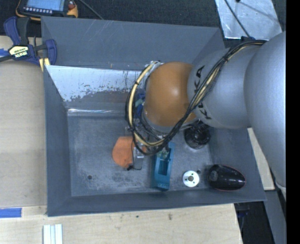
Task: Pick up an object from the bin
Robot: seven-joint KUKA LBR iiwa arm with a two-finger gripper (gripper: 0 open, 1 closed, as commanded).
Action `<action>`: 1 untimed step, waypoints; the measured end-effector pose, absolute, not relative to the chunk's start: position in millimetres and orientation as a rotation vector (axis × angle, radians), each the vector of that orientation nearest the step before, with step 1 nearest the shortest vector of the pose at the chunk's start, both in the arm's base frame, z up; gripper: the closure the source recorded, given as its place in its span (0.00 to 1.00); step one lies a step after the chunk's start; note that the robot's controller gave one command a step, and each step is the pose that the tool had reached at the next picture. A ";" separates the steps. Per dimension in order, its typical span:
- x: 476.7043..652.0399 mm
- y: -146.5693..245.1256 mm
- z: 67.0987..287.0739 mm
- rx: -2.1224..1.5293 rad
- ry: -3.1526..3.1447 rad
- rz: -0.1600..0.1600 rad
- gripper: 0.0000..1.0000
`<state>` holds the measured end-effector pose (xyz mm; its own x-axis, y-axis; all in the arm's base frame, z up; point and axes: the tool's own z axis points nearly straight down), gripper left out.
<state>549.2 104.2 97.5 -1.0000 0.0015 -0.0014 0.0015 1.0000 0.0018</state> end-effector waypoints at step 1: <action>597.4 101.3 77.3 0.335 3.120 0.001 1.00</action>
Offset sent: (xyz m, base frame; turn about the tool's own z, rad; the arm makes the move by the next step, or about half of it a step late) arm 0.0000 0.0000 0.0000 0.0000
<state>597.4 101.3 77.3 -0.9771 0.2126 -0.0031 0.2126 0.9771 0.0012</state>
